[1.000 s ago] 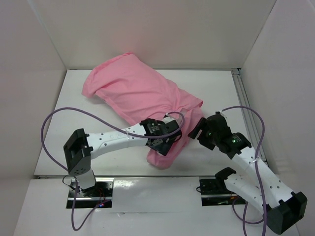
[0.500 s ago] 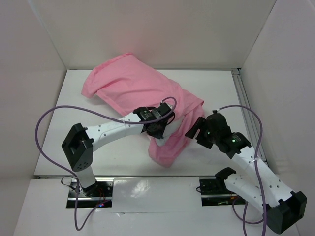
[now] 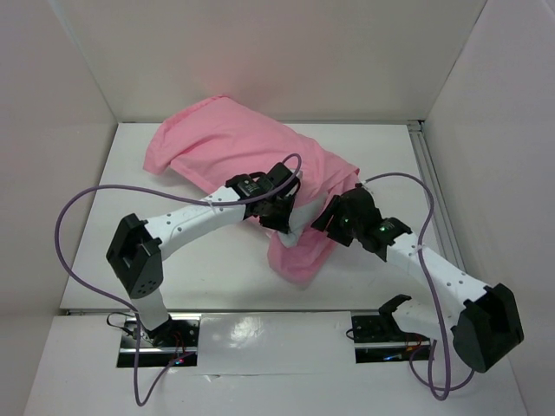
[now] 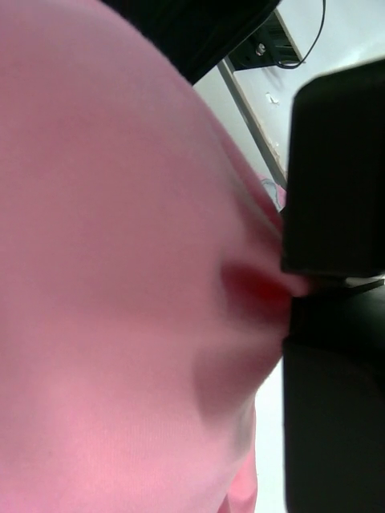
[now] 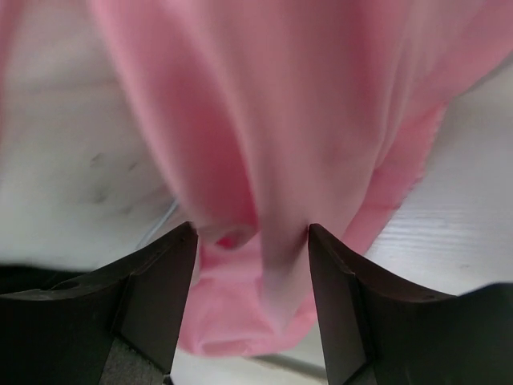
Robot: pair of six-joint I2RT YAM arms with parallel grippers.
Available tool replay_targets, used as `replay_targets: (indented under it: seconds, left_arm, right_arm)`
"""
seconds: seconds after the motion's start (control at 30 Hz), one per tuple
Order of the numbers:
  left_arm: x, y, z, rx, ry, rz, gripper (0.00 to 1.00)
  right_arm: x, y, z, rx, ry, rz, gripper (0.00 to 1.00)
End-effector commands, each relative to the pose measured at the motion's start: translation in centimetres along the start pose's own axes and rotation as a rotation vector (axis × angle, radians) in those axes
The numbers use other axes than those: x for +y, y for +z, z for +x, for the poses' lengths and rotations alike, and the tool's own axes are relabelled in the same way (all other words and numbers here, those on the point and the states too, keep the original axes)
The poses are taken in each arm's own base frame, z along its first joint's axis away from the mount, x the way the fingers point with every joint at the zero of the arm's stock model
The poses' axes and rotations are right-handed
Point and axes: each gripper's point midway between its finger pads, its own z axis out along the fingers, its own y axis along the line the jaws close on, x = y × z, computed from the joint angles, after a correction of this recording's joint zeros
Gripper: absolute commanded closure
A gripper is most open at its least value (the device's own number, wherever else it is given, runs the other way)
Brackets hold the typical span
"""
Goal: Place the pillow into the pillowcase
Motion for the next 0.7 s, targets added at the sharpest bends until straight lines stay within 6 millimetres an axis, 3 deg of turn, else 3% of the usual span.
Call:
replay_targets:
  seconds: [0.0, 0.17, 0.23, 0.33, 0.47, 0.53, 0.67]
  left_arm:
    - [-1.7, -1.8, -4.0, -0.121, -0.035, 0.082, 1.00]
    - [-1.7, -1.5, -3.8, -0.109, -0.034, 0.086, 1.00]
    - [-1.7, -1.5, -3.8, -0.109, -0.034, 0.086, 1.00]
    - [-1.7, -1.5, -3.8, -0.109, -0.034, 0.086, 1.00]
    - [-1.9, -1.3, -3.6, -0.103, -0.033, 0.096, 1.00]
    - [-2.0, -1.3, -3.8, -0.111, -0.033, 0.101, 1.00]
    - [-2.7, -1.9, -4.6, -0.134, -0.055, 0.127, 1.00]
  right_arm:
    - [2.0, 0.3, -3.2, -0.134, 0.027, -0.028, 0.35]
    - [2.5, 1.0, -3.8, -0.167, 0.040, -0.051, 0.35]
    - [3.8, 0.5, -4.6, -0.178, 0.032, -0.083, 0.35]
    - [4.1, 0.4, -4.3, -0.163, 0.023, -0.075, 0.35]
    - [3.0, 1.4, -3.8, -0.152, 0.021, -0.039, 0.38]
    - [2.6, 2.2, -3.7, -0.157, 0.013, -0.005, 0.44]
    - [0.8, 3.6, -2.2, -0.134, -0.028, 0.106, 0.65]
